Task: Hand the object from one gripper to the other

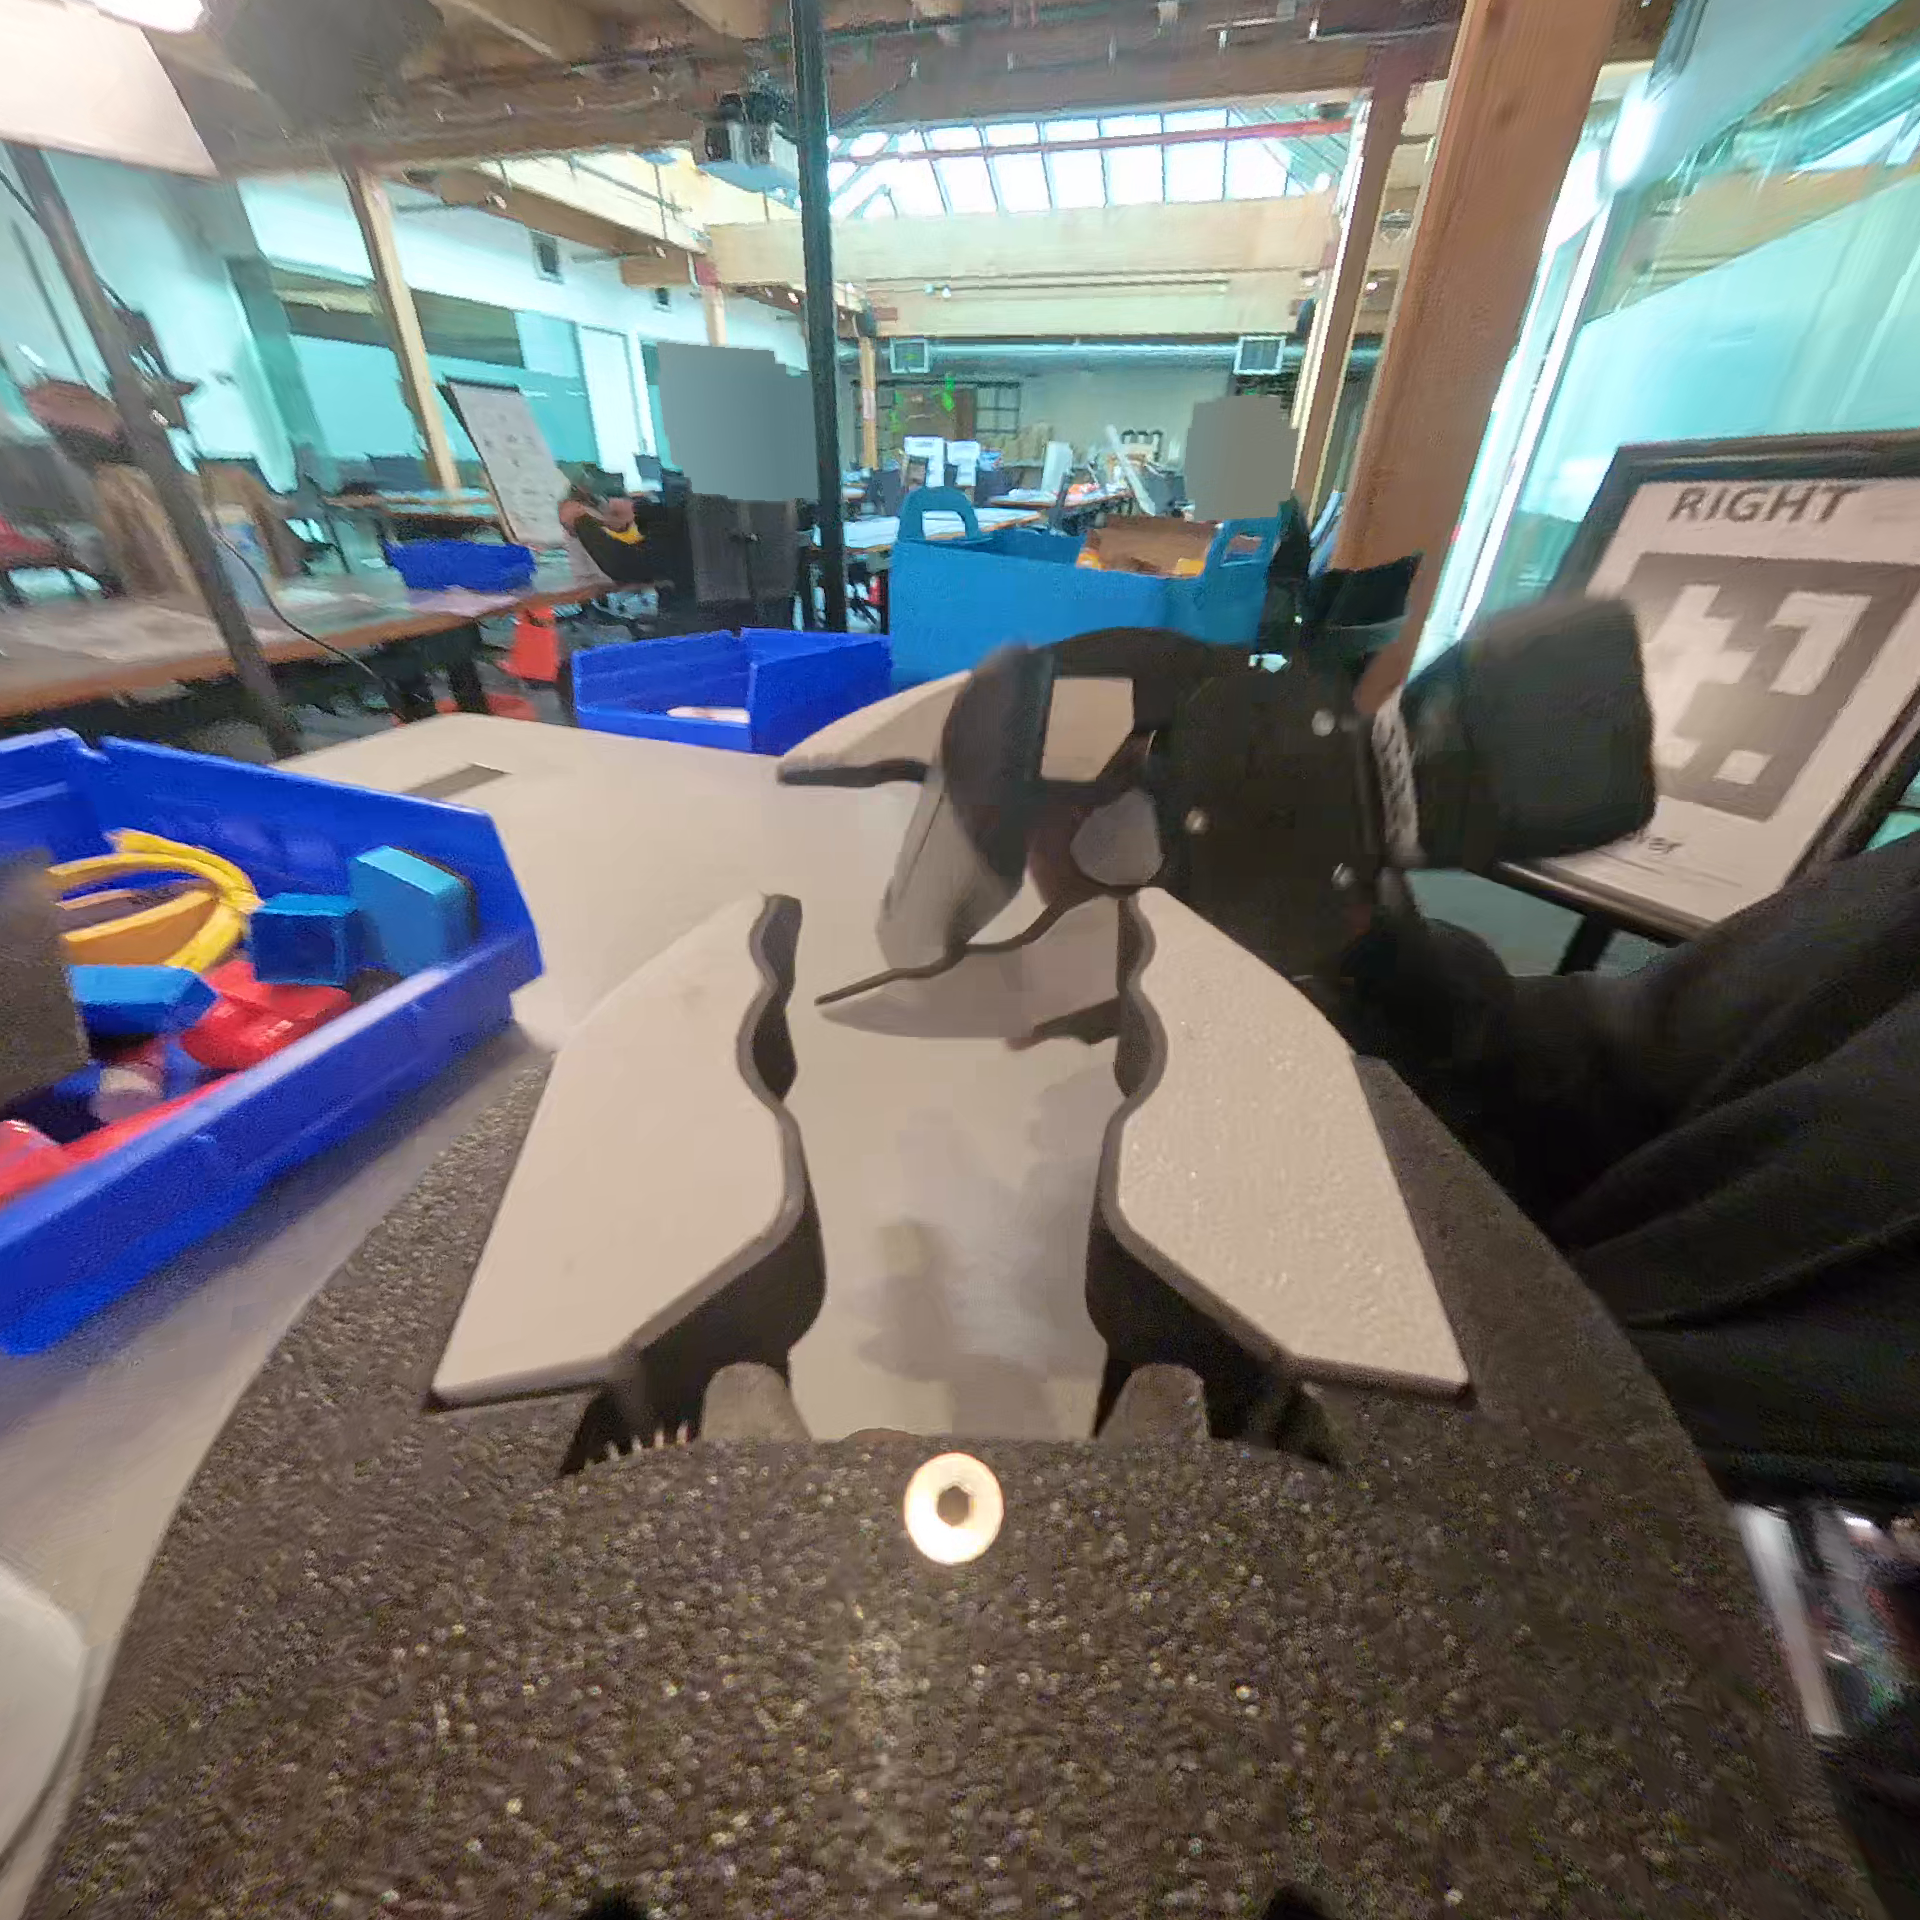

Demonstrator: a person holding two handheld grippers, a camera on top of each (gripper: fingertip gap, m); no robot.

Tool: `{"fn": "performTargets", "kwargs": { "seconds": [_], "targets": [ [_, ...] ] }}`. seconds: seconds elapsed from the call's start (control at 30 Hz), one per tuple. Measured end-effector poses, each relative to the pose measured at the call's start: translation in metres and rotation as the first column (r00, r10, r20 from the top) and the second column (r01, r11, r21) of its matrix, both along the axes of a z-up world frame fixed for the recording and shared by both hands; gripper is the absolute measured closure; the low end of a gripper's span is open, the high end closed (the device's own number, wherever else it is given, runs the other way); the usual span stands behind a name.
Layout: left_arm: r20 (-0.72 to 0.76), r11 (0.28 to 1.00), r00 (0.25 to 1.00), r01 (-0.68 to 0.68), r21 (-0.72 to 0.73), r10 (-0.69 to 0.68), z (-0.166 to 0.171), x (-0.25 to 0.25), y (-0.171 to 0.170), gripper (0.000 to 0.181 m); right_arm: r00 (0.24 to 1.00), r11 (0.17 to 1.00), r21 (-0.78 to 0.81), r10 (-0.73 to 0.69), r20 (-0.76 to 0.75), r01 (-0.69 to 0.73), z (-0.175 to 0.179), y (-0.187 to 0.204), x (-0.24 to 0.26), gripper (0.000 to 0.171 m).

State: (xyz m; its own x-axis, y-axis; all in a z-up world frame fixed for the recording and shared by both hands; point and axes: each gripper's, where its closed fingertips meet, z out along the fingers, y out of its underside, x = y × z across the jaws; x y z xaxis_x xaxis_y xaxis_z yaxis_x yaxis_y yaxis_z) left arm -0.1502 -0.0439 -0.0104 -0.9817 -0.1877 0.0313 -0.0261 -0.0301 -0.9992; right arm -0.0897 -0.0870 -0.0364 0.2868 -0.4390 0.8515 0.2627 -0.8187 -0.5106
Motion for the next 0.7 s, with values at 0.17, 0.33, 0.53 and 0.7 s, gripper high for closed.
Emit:
{"fn": "performTargets", "kwargs": {
  "seconds": [0.17,0.33,0.53,0.7],
  "targets": [
    [0.064,0.975,0.996,-0.079,0.208,0.067,-0.023,-0.002,-0.007,0.117,0.996,0.972,-0.235,0.027,0.091,-0.004,-0.018,0.018,-0.005,0.114],
    [0.136,0.916,0.988,-0.121,0.383,0.074,-0.057,-0.002,-0.019,0.134,0.985,0.932,-0.359,0.108,0.133,-0.054,-0.029,0.037,-0.015,0.114],
    [0.128,0.937,0.988,-0.125,0.327,0.087,-0.053,0.008,-0.018,0.151,0.978,0.952,-0.303,0.103,0.182,-0.044,-0.021,0.033,-0.011,0.114],
    [-0.081,0.997,0.996,-0.041,0.069,0.046,-0.022,0.023,0.008,0.152,0.976,0.982,-0.094,0.177,0.13,-0.166,0.007,0.017,-0.023,0.101]
  ]
}}
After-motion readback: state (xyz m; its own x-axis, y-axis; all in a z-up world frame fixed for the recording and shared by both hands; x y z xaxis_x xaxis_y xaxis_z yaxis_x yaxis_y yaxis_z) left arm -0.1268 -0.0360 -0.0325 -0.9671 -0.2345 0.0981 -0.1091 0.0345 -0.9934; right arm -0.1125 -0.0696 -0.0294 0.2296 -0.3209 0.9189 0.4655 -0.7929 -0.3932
